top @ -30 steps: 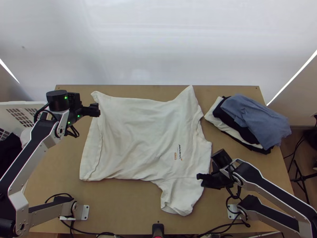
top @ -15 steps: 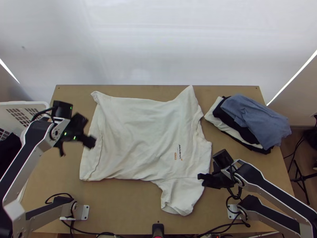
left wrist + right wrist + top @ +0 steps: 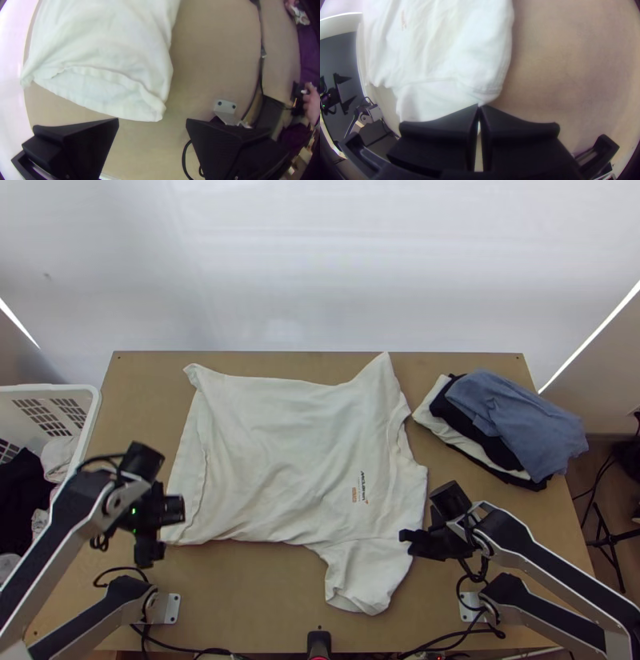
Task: Fold the t-shirt
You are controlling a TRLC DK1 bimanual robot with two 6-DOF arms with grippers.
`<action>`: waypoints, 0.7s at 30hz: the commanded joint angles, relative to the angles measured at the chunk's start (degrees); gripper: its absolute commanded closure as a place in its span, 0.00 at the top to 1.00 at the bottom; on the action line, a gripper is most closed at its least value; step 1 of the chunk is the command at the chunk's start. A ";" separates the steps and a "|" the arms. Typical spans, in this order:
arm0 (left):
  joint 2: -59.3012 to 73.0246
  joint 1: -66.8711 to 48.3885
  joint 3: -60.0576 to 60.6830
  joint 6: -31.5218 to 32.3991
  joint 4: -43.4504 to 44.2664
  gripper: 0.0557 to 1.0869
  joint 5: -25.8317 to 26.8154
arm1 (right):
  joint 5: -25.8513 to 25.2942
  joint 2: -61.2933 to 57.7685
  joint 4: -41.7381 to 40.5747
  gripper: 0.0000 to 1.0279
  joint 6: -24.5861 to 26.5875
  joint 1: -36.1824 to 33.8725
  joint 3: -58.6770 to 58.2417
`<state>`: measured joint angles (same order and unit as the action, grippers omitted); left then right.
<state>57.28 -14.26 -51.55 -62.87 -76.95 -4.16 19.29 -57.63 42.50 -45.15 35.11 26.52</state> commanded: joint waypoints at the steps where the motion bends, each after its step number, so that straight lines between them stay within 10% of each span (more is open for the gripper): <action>1: -9.46 -4.55 10.77 -5.51 6.99 0.95 -2.96 | -0.13 0.06 -0.31 0.03 -0.21 -0.40 -0.07; 17: -13.59 -6.30 18.33 2.40 7.78 0.86 -2.87 | -0.22 0.06 -0.49 0.03 -0.21 -0.40 -0.16; 21: -12.89 -6.30 18.77 4.78 9.97 0.52 -1.02 | -0.22 0.23 -0.49 0.03 -0.21 -0.31 -0.16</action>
<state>43.66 -20.29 -34.50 -61.56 -68.16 -6.94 19.09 -57.52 42.06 -45.34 34.74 26.37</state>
